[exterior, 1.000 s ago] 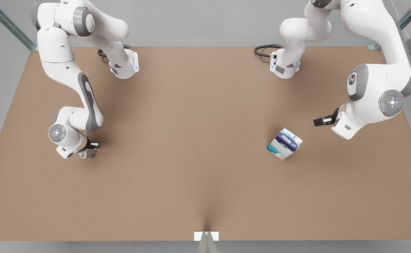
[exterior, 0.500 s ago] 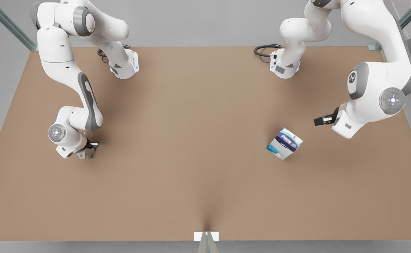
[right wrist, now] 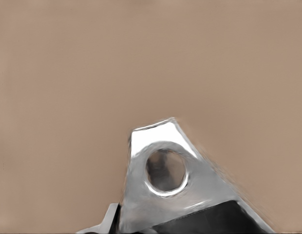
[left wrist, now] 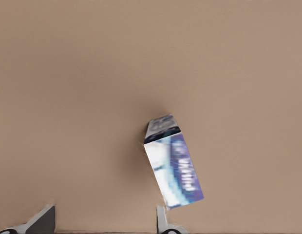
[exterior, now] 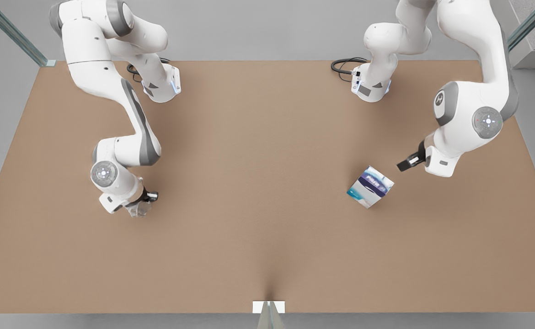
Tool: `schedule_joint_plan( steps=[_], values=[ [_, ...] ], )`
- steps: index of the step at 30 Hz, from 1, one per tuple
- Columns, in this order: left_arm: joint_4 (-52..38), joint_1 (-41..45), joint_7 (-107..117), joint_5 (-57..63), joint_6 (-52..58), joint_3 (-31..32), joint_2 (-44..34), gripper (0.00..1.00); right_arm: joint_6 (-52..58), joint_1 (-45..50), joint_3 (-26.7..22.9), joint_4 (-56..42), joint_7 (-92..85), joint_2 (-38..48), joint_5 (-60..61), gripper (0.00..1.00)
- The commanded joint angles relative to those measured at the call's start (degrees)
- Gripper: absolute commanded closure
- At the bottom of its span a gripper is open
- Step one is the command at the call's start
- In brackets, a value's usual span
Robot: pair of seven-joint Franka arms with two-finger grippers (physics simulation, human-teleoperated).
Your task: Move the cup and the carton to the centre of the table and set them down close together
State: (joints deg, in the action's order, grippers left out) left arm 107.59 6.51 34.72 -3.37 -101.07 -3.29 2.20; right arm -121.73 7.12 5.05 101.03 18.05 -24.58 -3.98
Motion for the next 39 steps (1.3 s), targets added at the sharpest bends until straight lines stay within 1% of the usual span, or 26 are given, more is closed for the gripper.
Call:
schedule_joint_plan(
  steps=[1, 2, 3, 4, 6, 7, 8, 9, 10, 11, 13, 15, 19, 20, 21, 26, 28, 34, 36, 37, 38, 39],
  values=[
    [0.2, 0.4, 0.5, -1.3, -0.1, 0.0, 0.0, 0.00, 0.2, 1.0, 0.1, -1.4, 1.2, -0.7, 1.0, 0.79],
    [2.5, 0.9, 2.0, -1.6, -2.9, 0.0, -0.4, 0.00, 2.0, 4.7, 0.5, -6.9, 7.6, -3.3, 1.0, 0.79],
    [3.8, 2.0, 4.0, -1.6, -3.9, 0.0, -0.4, 0.00, 8.8, 9.4, 0.1, -17.1, 13.8, -8.7, 1.1, 0.79],
    [3.9, 2.4, 5.6, -3.1, -3.8, 0.0, -0.3, 0.00, 11.1, 13.3, -0.4, -25.1, 19.0, -13.4, 1.3, 0.79],
    [3.7, 2.4, 6.8, -4.9, -2.7, 0.0, 0.6, 0.00, 13.6, 19.2, -3.4, -39.8, 21.9, -22.6, 1.9, 0.79],
    [3.5, 2.4, 6.6, -4.8, -2.1, 0.1, 1.3, 0.00, 15.0, 21.9, -3.5, -48.0, 23.6, -28.1, 1.9, 0.79],
    [3.3, 2.4, 6.4, -4.7, 0.9, 0.1, 1.9, 0.00, 13.9, 24.9, -3.3, -54.2, 24.8, -33.7, 2.0, 0.79],
    [1.5, 2.4, 6.6, -4.6, 3.1, 0.0, 2.7, 0.00, 11.9, 25.3, -2.7, -57.1, 25.1, -36.9, 2.0, 0.79],
    [-1.5, 2.4, 6.2, -4.5, 7.2, 0.0, 4.5, 0.00, 8.5, 25.4, -0.7, -58.7, 25.2, -39.2, 2.0, 0.79],
    [-1.9, 2.4, 5.9, -4.5, 7.8, 0.0, 4.7, 0.00, 4.8, 28.6, -0.8, -60.9, 25.3, -41.2, 2.0, 0.79],
    [-2.0, 2.4, 6.0, -5.2, 7.6, 0.0, 5.0, 0.00, -3.2, 30.9, -0.8, -60.9, 24.8, -44.2, 2.0, 0.79],
    [-2.0, 2.4, 6.7, -8.1, 5.3, 0.0, 5.9, 0.00, -4.3, 32.2, -0.7, -61.9, 21.7, -45.1, 2.0, 0.79],
    [-3.7, 2.4, 6.7, -8.8, 4.1, 0.0, 8.6, 0.00, -3.3, 33.2, -1.0, -61.5, 19.0, -45.6, 1.9, 0.79],
    [-3.8, 2.4, 6.9, -9.4, 4.1, 0.0, 9.1, 0.00, -3.5, 33.2, -1.1, -61.5, 19.0, -45.6, 1.9, 0.13],
    [-3.8, 2.5, 6.9, -9.4, 3.9, 0.0, 9.6, 0.00, -3.5, 33.2, -1.2, -61.5, 19.0, -45.6, 1.8, 0.00],
    [-3.8, 2.5, 6.9, -9.6, 0.2, 0.0, 11.9, 0.00, -3.3, 33.1, -1.2, -61.5, 18.8, -45.4, 1.8, 0.00],
    [-3.7, 2.5, 6.9, -12.0, -2.8, 0.1, 12.0, 0.00, -4.1, 32.5, -1.1, -61.5, 18.8, -44.7, 1.9, 0.00],
    [-3.5, 3.1, 7.2, -12.0, -4.1, 0.0, 13.1, 0.00, -4.2, 32.2, -0.6, -61.6, 19.4, -42.1, 2.5, 0.00],
    [-3.4, 3.2, 11.4, -12.0, -5.0, 0.0, 13.2, 0.00, -3.0, 31.6, -0.4, -61.1, 19.4, -39.3, 3.7, 0.00],
    [-3.4, 3.1, 12.0, -12.0, -4.9, 0.0, 13.2, 0.00, -2.8, 30.5, -0.5, -58.9, 19.4, -36.3, 4.4, 0.00],
    [-3.3, 3.1, 12.0, -12.0, -4.9, 0.0, 13.5, 0.00, -1.4, 28.6, 0.2, -54.7, 19.5, -32.0, 4.2, 0.00],
    [-3.3, 3.1, 11.7, -12.0, -5.0, 0.0, 13.7, 0.00, -1.4, 25.3, 1.6, -48.1, 19.0, -27.2, 4.1, 0.00]
  ],
)
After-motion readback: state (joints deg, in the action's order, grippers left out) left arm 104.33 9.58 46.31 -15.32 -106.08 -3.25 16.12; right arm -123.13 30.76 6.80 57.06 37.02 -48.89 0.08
